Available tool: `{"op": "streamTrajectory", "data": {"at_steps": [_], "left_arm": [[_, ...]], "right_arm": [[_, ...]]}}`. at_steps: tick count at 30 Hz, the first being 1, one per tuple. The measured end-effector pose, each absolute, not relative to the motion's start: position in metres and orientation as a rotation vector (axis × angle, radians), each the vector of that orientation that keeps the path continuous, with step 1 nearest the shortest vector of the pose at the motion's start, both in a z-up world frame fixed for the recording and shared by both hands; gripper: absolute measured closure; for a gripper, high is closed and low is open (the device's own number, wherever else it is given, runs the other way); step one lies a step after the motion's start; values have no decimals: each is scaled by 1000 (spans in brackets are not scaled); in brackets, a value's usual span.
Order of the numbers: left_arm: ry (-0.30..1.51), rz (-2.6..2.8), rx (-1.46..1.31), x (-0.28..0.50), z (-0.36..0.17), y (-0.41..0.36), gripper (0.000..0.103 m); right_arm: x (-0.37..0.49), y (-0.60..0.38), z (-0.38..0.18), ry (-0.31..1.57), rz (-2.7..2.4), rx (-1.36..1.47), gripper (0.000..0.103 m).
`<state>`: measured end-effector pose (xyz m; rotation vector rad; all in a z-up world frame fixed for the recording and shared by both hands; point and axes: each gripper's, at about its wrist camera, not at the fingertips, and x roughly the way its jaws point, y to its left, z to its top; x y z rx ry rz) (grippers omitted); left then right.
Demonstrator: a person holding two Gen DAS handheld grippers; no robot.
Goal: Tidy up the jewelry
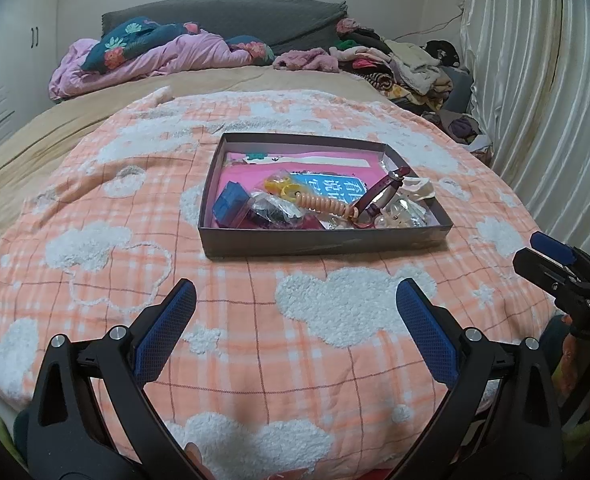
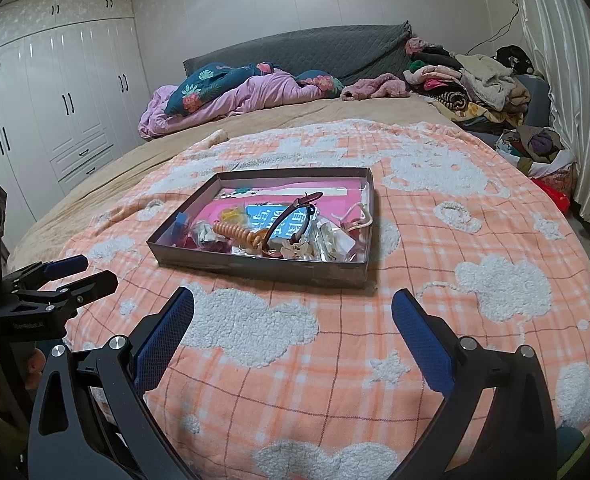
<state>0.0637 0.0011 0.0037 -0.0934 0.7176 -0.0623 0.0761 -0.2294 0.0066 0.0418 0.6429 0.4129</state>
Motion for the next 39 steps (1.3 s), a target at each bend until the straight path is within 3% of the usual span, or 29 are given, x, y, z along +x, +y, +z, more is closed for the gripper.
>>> {"op": "streamTrajectory", "data": {"at_steps": [39], "left_arm": [[723,-57,-94,63,1,10,9]], "right_arm": [[76,-227,7,648,414,36,4]]}}
